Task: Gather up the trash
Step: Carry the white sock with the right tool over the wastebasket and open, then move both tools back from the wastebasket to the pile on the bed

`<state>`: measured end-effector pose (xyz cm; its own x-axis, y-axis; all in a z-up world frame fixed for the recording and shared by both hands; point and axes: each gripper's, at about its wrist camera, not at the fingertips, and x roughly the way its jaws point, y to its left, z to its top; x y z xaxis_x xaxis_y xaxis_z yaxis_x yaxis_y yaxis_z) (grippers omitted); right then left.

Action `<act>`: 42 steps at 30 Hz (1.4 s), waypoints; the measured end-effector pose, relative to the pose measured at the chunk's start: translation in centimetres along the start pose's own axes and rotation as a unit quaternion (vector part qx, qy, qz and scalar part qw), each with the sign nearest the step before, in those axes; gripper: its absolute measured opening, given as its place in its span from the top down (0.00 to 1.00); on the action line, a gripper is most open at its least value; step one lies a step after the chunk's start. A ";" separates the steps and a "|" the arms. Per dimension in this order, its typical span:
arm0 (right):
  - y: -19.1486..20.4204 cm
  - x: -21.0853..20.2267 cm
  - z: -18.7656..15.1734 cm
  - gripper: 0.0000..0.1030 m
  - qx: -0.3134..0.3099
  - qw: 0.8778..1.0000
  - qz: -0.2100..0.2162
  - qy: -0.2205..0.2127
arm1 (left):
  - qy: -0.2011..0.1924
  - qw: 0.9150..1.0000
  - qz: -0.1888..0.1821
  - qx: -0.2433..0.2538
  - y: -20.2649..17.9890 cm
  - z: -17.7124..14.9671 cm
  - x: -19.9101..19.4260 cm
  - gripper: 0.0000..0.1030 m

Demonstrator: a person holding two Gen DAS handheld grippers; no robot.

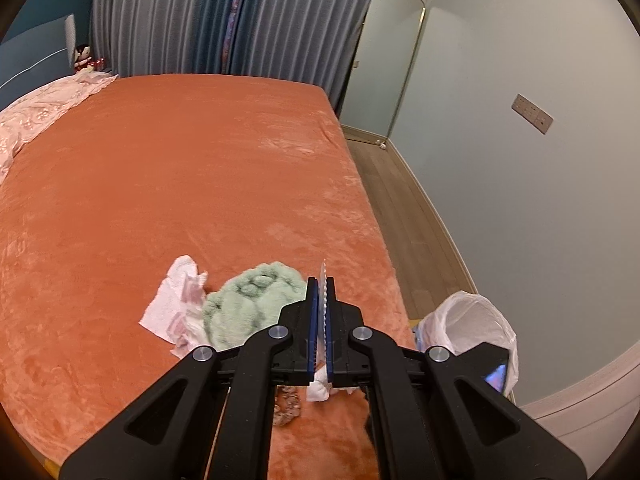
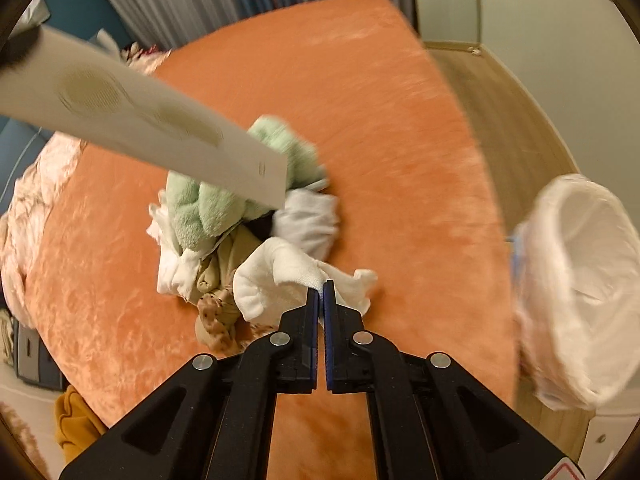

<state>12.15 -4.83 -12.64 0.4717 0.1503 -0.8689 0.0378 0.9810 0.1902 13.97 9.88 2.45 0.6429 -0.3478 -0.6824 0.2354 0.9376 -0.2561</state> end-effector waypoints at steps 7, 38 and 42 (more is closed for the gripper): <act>-5.1 -7.2 -0.4 0.98 0.037 0.997 -0.046 -0.050 | 0.009 0.999 -0.032 0.035 -5.9 -1.4 0.3 0.98; -21.8 -18.1 -3.3 0.87 0.165 0.967 -0.142 -0.133 | 0.070 0.984 -0.129 0.104 -23.6 -5.5 7.1 0.54; -21.6 -18.2 -3.1 0.76 0.164 0.966 -0.145 -0.138 | 0.077 0.985 -0.112 0.108 -22.8 -5.9 7.3 0.54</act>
<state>0.02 -28.36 -2.30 0.6145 -0.2080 -0.7610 0.4598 0.8783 0.1312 9.04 -14.02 -0.72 0.4435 -0.5268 -0.7251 0.5187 0.8106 -0.2717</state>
